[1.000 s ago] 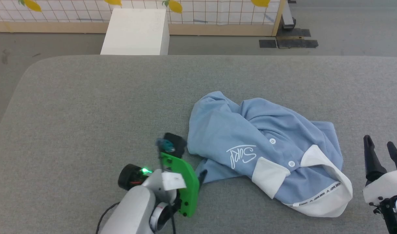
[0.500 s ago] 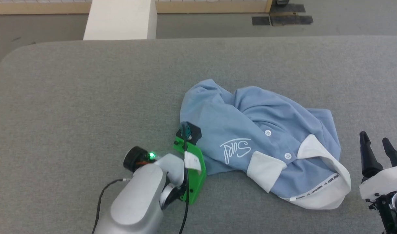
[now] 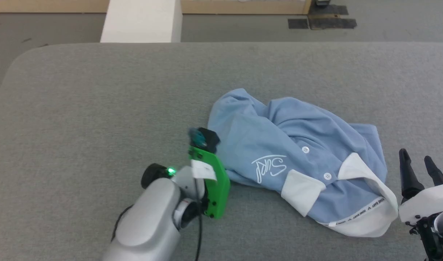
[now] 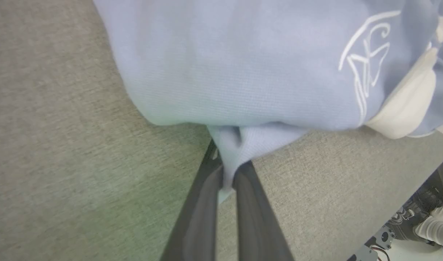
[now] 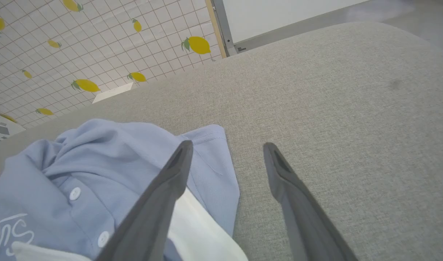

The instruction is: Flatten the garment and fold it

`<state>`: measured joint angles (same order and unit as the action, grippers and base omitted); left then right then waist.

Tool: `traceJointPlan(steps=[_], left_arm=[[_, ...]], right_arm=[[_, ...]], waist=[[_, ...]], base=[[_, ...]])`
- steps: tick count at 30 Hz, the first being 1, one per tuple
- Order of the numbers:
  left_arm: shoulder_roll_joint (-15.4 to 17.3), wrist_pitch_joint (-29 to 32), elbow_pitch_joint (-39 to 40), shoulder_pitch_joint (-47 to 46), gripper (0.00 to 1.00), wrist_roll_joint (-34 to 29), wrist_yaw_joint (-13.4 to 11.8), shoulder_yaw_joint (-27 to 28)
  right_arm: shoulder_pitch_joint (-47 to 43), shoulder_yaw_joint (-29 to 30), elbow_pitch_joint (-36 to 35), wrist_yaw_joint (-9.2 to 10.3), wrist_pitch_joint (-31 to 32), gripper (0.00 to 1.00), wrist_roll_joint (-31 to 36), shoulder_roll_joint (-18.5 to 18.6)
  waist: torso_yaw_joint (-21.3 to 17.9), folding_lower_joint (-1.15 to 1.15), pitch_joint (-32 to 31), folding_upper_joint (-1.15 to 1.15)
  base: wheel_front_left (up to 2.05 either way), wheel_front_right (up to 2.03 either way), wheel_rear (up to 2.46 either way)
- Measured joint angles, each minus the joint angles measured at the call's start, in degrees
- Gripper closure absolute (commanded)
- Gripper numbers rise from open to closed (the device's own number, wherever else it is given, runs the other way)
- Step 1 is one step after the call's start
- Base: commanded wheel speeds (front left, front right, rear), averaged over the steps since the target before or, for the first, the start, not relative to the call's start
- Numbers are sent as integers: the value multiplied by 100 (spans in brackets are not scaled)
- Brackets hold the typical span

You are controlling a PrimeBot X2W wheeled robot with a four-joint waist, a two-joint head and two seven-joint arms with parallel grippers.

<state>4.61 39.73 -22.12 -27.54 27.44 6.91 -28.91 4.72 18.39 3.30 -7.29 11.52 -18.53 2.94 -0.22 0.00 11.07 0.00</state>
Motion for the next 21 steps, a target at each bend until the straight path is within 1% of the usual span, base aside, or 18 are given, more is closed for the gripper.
traceJointPlan(steps=[2, 5, 9, 13, 17, 18, 21], left_arm=[[36, -152, 166, 46, 100, 99, -104, 235], [135, -404, 466, 60, 100, 255, -350, 654], [472, -712, 742, 137, 100, 344, -802, 1328], [820, -990, 732, 466, 100, 438, -1237, 1987], [954, -1211, 542, 895, 100, 671, -1496, 2475], [971, -1210, 488, 978, 100, 695, -1541, 2516], [958, -1232, 312, 1241, 100, 825, -1580, 2654]], right_arm=[[0, -8, 1, 0, 5, 0, 25, -2], [-1, -26, -5, 0, 35, 0, 73, -1], [-1, -126, -14, 0, 108, 0, 94, -1], [-1, -233, -19, 0, 144, 0, 94, -3], [1, -321, -33, 0, 166, 0, 94, -3], [1, -333, -35, 0, 166, 0, 96, -3], [1, -363, -45, 0, 166, 0, 96, -3]], waist=[[66, 0, -52, 0], [186, 0, -131, 0], [341, 0, -236, 0], [449, 0, -310, 0], [465, 0, -286, 0], [462, 0, -273, 0], [451, 0, -226, 0]], base=[[0, 0, 0], [0, 0, 0], [0, 0, 0], [0, 0, 0], [0, 0, 0], [0, 0, 0], [0, 0, 0]])
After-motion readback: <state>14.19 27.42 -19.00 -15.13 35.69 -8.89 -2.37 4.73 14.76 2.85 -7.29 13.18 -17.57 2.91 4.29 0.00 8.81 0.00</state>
